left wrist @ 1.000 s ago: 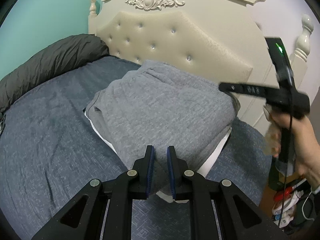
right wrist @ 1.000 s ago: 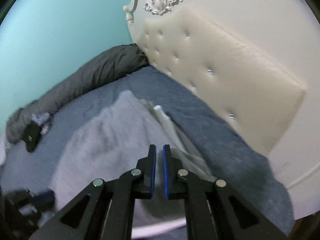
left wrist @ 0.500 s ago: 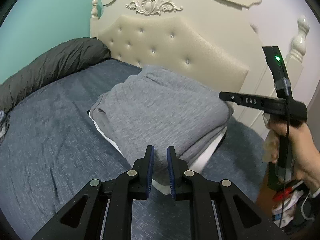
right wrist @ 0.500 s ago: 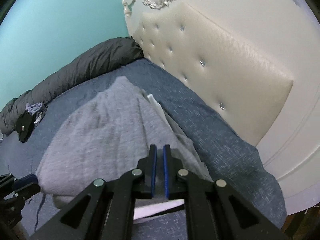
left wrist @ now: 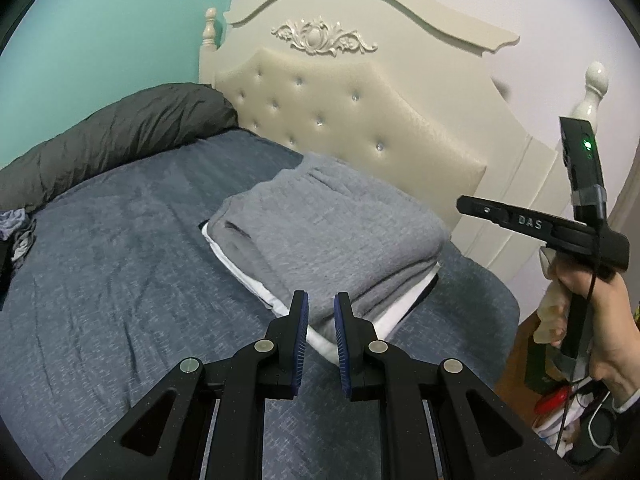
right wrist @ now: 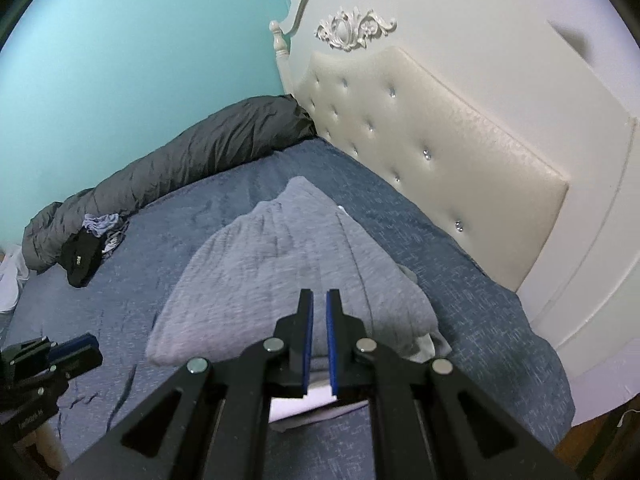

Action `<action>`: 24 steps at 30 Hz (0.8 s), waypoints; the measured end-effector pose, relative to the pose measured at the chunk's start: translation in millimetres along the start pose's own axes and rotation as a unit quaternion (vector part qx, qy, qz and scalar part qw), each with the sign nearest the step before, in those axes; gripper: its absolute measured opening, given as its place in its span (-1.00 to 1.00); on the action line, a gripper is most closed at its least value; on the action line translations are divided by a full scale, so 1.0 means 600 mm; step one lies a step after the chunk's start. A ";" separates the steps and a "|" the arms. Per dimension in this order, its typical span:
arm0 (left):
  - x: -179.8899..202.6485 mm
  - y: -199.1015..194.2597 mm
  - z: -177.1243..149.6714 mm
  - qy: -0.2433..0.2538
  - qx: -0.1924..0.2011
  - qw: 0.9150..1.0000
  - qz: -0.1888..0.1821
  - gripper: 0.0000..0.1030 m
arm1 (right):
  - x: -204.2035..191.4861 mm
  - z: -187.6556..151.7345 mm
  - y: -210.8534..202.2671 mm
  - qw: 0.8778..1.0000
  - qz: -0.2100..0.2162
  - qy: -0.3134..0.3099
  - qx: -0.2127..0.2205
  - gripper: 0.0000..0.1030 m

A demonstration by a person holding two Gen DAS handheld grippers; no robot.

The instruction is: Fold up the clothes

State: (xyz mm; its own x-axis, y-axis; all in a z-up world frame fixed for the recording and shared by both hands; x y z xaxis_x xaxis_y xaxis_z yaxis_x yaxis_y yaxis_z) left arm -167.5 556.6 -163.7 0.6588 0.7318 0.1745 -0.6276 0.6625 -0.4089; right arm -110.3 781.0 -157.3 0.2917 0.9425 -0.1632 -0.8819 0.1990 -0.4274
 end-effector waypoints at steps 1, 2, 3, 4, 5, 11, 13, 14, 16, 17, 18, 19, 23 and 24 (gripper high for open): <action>0.001 -0.009 0.002 0.001 0.002 1.000 0.000 -0.74 | -0.003 0.001 -0.011 1.000 0.000 0.001 0.003 -0.87; 0.003 -0.020 0.005 0.002 0.005 1.000 -0.001 -0.74 | -0.005 0.002 -0.022 1.000 0.000 0.004 0.005 -0.87; 0.005 -0.031 0.008 0.003 0.007 1.000 -0.002 -0.74 | -0.008 0.003 -0.034 1.000 0.000 0.007 0.008 -0.87; 0.007 -0.042 0.011 0.004 0.010 1.000 -0.002 -0.73 | -0.012 0.004 -0.046 1.000 -0.001 0.007 0.009 -0.87; 0.008 -0.053 0.014 0.005 0.013 1.000 -0.003 -0.73 | -0.015 0.005 -0.057 1.000 -0.001 0.007 0.011 -0.87; 0.013 -0.118 0.035 0.007 0.031 1.000 0.001 -0.70 | -0.044 0.010 -0.120 1.000 0.001 -0.002 0.021 -0.85; 0.016 -0.137 0.040 0.008 0.035 0.999 0.002 -0.70 | -0.052 0.010 -0.141 1.000 0.003 0.000 0.024 -0.83; 0.018 -0.147 0.042 0.008 0.037 0.999 0.003 -0.70 | -0.057 0.009 -0.152 1.000 0.004 0.000 0.025 -0.82; 0.023 -0.166 0.045 0.011 0.040 0.999 0.003 -0.70 | -0.064 0.007 -0.170 1.000 0.006 0.001 0.027 -0.78; 0.025 -0.175 0.045 0.013 0.041 0.999 0.002 -0.70 | -0.067 0.007 -0.178 1.000 0.007 0.002 0.027 -0.77; 0.027 -0.183 0.044 0.013 0.042 0.999 0.003 -0.70 | -0.070 0.005 -0.188 1.000 0.007 0.002 0.028 -0.75; 0.029 -0.189 0.043 0.013 0.042 0.999 0.003 -0.70 | -0.074 0.003 -0.198 1.000 0.007 0.002 0.029 -0.73; 0.035 -0.218 0.039 0.013 0.046 0.999 0.002 -0.70 | -0.089 -0.002 -0.236 0.999 0.005 -0.001 0.034 -0.70; 0.037 -0.225 0.038 0.013 0.048 0.999 0.002 -0.70 | -0.093 -0.004 -0.247 0.999 0.003 -0.002 0.036 -0.66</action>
State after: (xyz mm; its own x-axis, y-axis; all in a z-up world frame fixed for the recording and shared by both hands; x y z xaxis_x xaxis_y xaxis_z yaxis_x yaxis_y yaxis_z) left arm -77.9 487.0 -84.1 0.6654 0.7313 0.1499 -0.6663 0.6723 -0.3225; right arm 5.0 698.0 -87.3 0.2845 0.9447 -0.1630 -0.9084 0.2113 -0.3609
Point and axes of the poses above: each gripper's, at about its wrist camera, not at the fingertips, and y roughly the way its jaws point, x to its right, z to its top, the point moved 8 cm from there along y, roughly the way its jaws point, and after that the axes turned 15 degrees about x, right-handed, at the moved point
